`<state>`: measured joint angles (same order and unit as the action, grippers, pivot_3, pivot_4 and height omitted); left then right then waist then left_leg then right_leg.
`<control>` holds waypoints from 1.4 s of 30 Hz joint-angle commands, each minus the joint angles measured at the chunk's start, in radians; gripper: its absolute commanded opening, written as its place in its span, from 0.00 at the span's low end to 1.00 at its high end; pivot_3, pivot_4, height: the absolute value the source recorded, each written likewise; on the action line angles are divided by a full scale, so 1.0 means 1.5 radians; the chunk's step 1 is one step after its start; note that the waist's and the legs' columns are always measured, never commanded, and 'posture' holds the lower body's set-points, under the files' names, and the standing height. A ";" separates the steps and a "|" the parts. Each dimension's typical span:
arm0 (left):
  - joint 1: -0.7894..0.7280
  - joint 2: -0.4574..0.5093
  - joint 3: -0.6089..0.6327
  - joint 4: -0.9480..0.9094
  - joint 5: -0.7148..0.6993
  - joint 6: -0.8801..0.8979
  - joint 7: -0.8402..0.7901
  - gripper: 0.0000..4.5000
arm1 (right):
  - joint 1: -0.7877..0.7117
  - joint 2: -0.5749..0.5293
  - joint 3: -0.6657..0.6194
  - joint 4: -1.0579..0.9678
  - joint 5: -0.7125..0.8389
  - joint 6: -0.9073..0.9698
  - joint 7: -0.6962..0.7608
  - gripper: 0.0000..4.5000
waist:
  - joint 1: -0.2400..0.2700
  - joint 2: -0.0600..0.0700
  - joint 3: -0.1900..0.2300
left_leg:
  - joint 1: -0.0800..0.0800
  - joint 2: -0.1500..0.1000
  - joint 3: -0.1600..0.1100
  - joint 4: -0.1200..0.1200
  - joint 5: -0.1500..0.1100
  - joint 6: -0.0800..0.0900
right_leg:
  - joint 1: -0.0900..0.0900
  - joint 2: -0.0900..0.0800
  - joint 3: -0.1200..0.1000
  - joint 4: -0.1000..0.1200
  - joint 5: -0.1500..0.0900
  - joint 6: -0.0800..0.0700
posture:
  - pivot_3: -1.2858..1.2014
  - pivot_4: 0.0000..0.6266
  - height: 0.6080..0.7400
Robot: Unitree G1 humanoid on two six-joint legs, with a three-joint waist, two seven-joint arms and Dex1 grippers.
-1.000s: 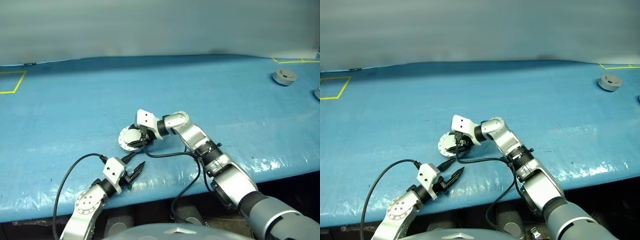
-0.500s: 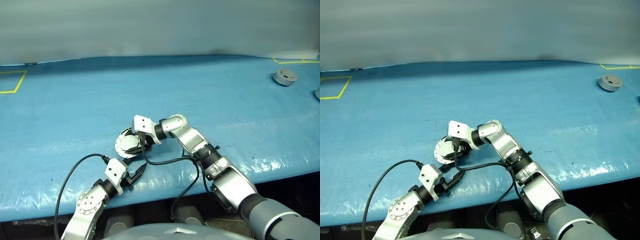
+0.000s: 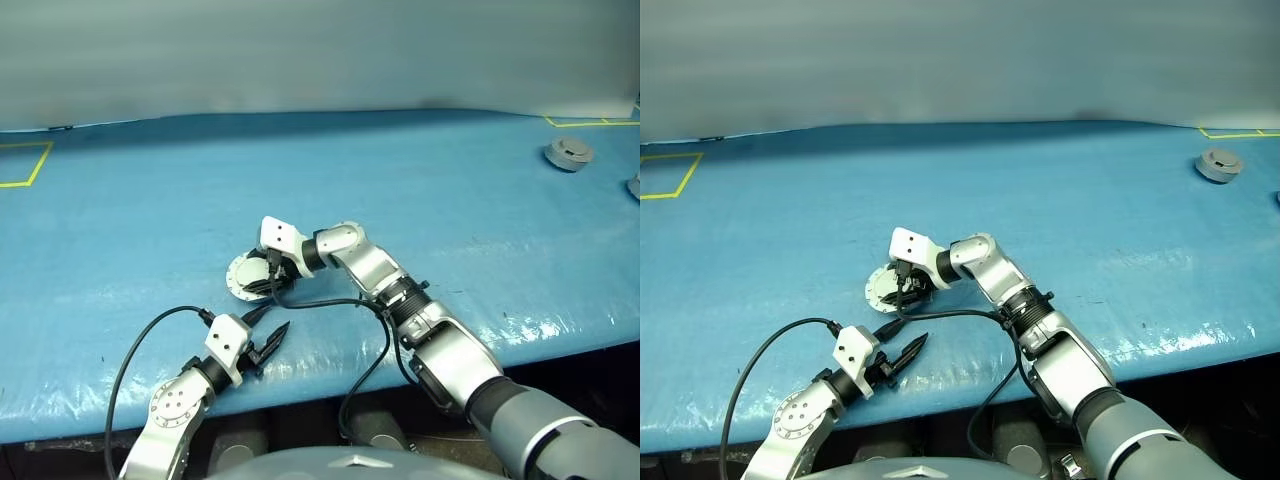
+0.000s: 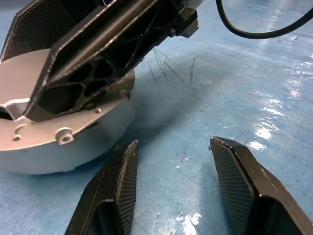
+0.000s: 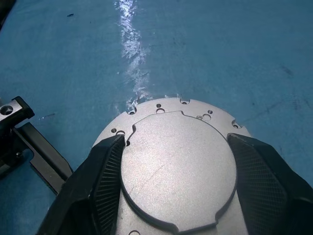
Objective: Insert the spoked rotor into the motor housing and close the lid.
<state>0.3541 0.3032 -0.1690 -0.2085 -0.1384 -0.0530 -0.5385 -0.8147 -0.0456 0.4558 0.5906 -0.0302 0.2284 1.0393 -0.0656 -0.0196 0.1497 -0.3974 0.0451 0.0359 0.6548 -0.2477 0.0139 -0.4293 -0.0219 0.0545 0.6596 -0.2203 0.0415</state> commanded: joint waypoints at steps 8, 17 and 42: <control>0.004 -0.001 0.003 -0.015 -0.007 -0.003 0.004 0.56 | 0.001 -0.003 -0.025 -0.018 0.001 -0.002 -0.030 0.67 | 0.000 0.000 0.000 | 0.000 0.000 0.000 0.000 0.000 0.000 | 0.000 0.000 0.000 0.000 0.000 0.000 | 0.52 0.24 1.00; 0.000 -0.002 0.001 -0.012 -0.008 -0.003 0.001 0.56 | -0.003 -0.002 -0.030 -0.023 0.002 0.026 -0.042 0.67 | 0.001 0.000 0.000 | -0.001 0.000 0.000 0.000 0.000 0.000 | 0.000 0.000 0.000 0.000 0.000 0.000 | 0.52 0.24 1.00; -0.001 -0.003 -0.001 -0.011 -0.007 -0.004 0.002 0.56 | 0.049 0.018 -0.007 -0.067 -0.010 0.078 -0.089 0.67 | -0.001 0.000 0.000 | 0.000 0.000 0.000 0.000 0.000 0.000 | 0.000 0.000 0.000 0.000 0.000 0.000 | 0.52 0.24 1.00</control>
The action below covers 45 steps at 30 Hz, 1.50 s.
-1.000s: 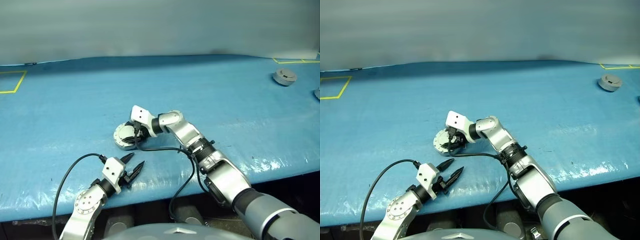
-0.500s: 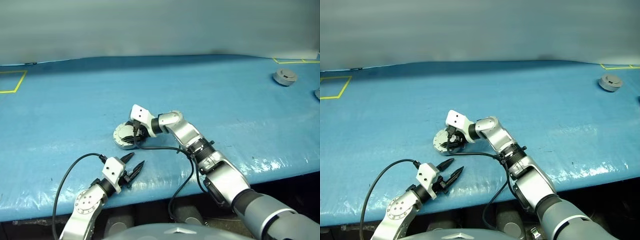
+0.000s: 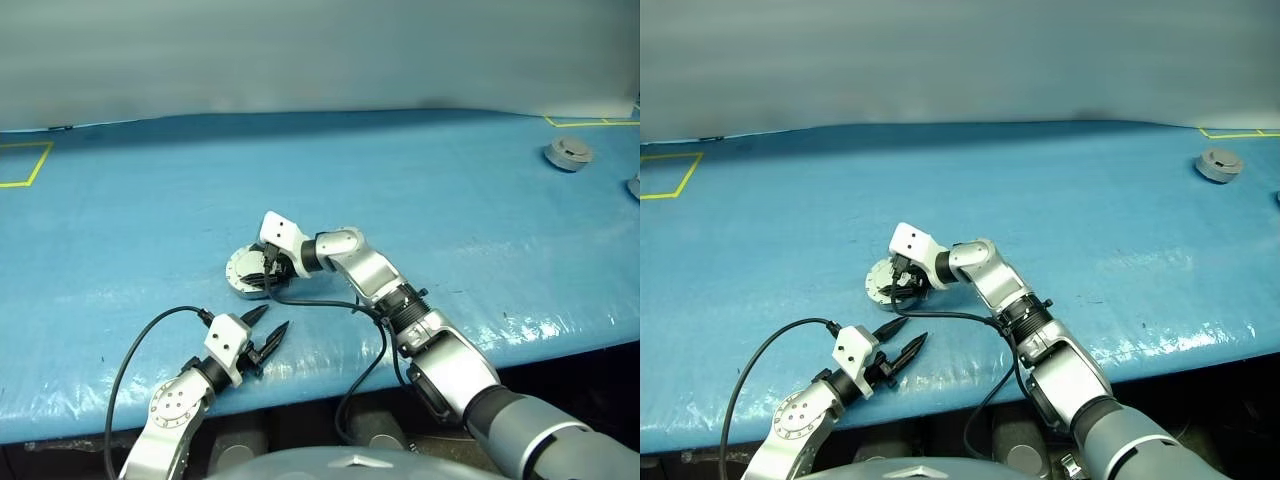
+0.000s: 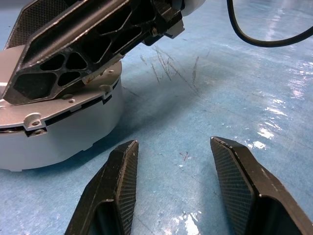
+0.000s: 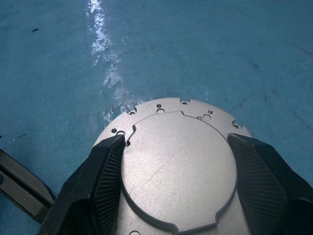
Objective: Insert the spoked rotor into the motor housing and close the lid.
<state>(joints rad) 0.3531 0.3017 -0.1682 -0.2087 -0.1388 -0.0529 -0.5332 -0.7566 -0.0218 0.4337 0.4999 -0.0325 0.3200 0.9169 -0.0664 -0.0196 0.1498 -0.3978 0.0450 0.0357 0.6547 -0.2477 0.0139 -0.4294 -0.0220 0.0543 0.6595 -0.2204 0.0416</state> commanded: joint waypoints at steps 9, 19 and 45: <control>0.002 -0.001 -0.002 -0.011 -0.006 -0.005 -0.002 0.56 | 0.020 0.006 0.015 -0.017 -0.010 0.029 -0.023 0.67 | -0.001 0.000 0.000 | 0.000 0.000 0.000 0.000 0.000 0.000 | 0.000 0.000 0.000 0.000 0.000 0.000 | 0.52 0.24 1.00; -0.001 -0.001 -0.002 -0.011 -0.006 -0.005 -0.003 0.56 | 0.028 0.002 0.032 -0.012 -0.021 0.018 -0.032 0.67 | -0.002 0.000 0.000 | 0.001 0.000 0.000 0.000 0.000 0.000 | 0.000 0.000 0.000 0.000 0.000 0.000 | 0.52 0.24 1.00; -0.001 -0.009 0.008 -0.018 -0.025 -0.002 0.004 0.56 | 0.006 -0.005 0.051 0.027 -0.057 0.039 -0.056 0.67 | -0.003 0.001 0.000 | 0.003 0.000 0.000 0.000 0.000 0.000 | 0.001 0.001 0.000 0.001 0.000 0.000 | 0.52 0.24 1.00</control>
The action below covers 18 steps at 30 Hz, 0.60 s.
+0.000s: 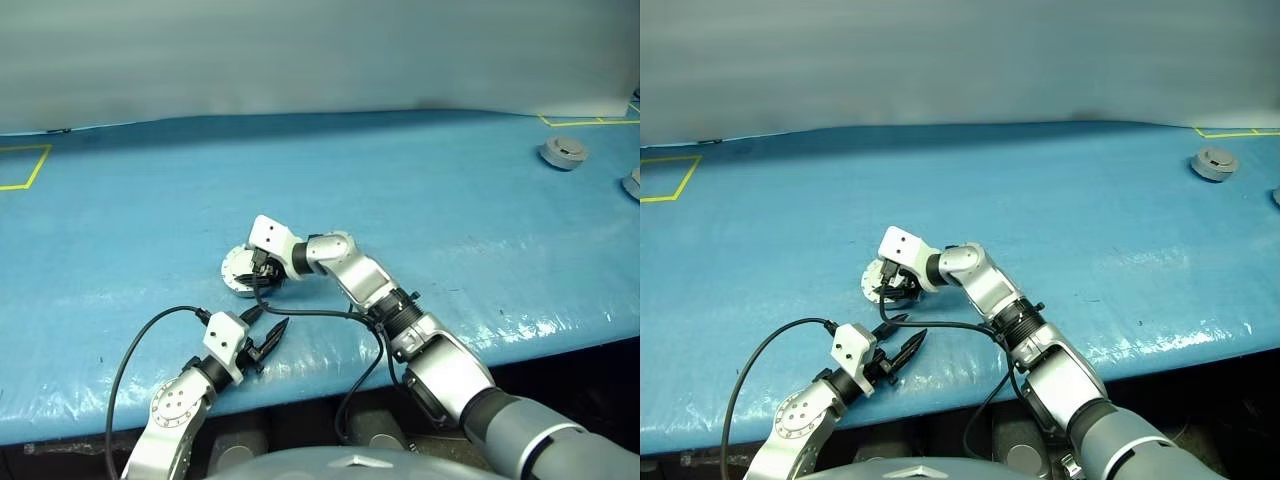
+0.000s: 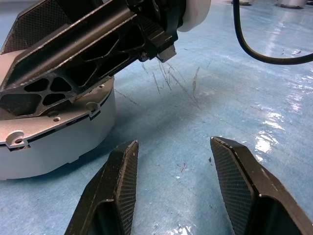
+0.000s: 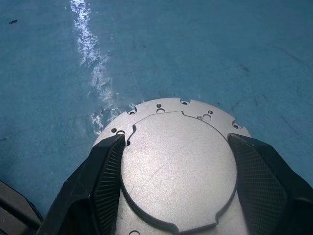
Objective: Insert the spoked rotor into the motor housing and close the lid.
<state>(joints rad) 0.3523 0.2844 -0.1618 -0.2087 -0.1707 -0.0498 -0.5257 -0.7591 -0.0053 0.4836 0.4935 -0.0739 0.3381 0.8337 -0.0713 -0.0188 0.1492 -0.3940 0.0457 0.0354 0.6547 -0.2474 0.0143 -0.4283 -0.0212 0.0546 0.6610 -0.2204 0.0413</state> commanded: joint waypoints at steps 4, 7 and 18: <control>-0.001 0.003 0.003 -0.017 -0.004 -0.004 -0.002 0.56 | 0.003 -0.023 0.025 0.036 -0.034 0.042 0.009 0.67 | 0.001 0.000 0.000 | 0.000 0.000 0.000 0.000 0.000 0.000 | 0.000 0.000 0.000 -0.001 0.000 0.000 | 0.52 0.24 1.00; -0.002 0.002 0.003 -0.016 -0.003 -0.005 -0.001 0.56 | 0.001 -0.028 0.033 0.037 -0.040 0.050 0.013 0.67 | 0.002 0.000 0.000 | 0.000 0.000 0.000 0.000 0.000 0.000 | 0.000 -0.001 0.000 -0.001 0.000 0.000 | 0.52 0.24 1.00; -0.003 0.004 0.002 -0.016 -0.001 -0.004 -0.001 0.56 | -0.012 -0.044 0.029 0.070 -0.041 -0.033 0.027 0.67 | 0.004 0.001 -0.001 | 0.000 0.000 0.000 0.000 0.000 0.000 | 0.000 -0.002 0.000 -0.001 0.000 0.000 | 0.52 0.24 1.00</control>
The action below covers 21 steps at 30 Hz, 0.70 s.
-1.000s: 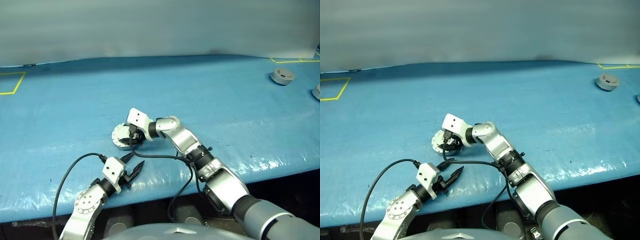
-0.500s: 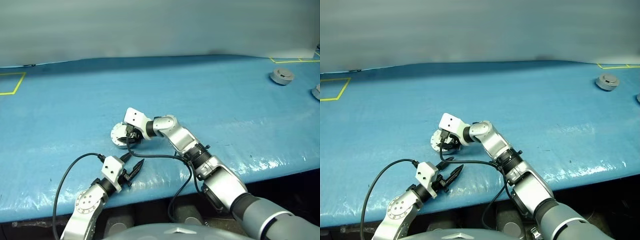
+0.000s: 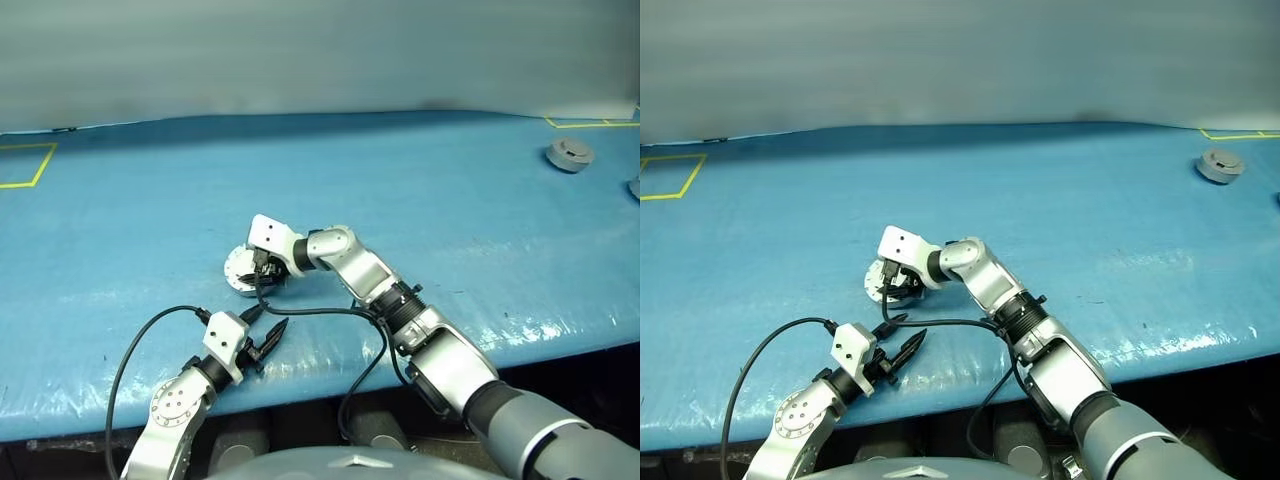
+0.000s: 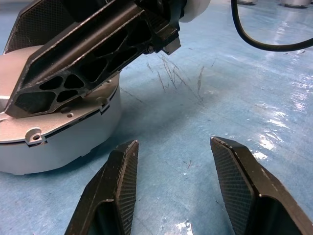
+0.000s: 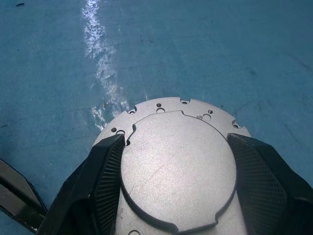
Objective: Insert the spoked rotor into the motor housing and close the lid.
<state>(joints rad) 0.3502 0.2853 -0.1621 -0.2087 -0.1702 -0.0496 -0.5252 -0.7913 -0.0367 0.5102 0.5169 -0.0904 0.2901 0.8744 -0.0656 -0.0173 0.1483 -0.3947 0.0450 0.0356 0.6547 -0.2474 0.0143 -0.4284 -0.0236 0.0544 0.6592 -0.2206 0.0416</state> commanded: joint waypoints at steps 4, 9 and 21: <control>-0.001 0.006 0.004 -0.017 -0.002 -0.004 -0.002 0.56 | 0.000 -0.025 0.004 0.079 -0.031 -0.012 -0.003 0.67 | 0.001 0.000 0.000 | 0.000 0.000 0.000 0.000 0.000 0.000 | 0.000 0.000 0.000 0.000 0.000 0.000 | 0.52 0.24 1.00; -0.001 0.009 0.006 -0.017 -0.002 -0.005 -0.003 0.56 | -0.002 -0.015 -0.014 0.084 -0.016 0.046 0.000 0.67 | 0.003 0.000 0.000 | 0.001 0.000 -0.001 0.000 0.000 0.000 | -0.001 0.000 -0.001 0.000 0.000 0.000 | 0.52 0.24 1.00; -0.001 0.025 0.073 -0.060 -0.048 0.021 0.019 0.56 | 0.012 -0.021 -0.010 0.072 -0.019 0.084 -0.005 0.67 | 0.005 0.003 -0.002 | 0.001 0.000 -0.002 0.000 0.000 0.000 | -0.001 -0.002 -0.001 -0.001 0.000 0.000 | 0.52 0.24 1.00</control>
<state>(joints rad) 0.3503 0.3184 -0.0987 -0.2345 -0.2080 -0.0345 -0.5179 -0.8119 -0.0322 0.4754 0.5575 -0.0694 0.3421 0.8876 -0.0576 -0.0130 0.1458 -0.3937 0.0458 0.0327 0.6551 -0.2473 0.0145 -0.4294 -0.0265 0.0523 0.6583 -0.2208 0.0418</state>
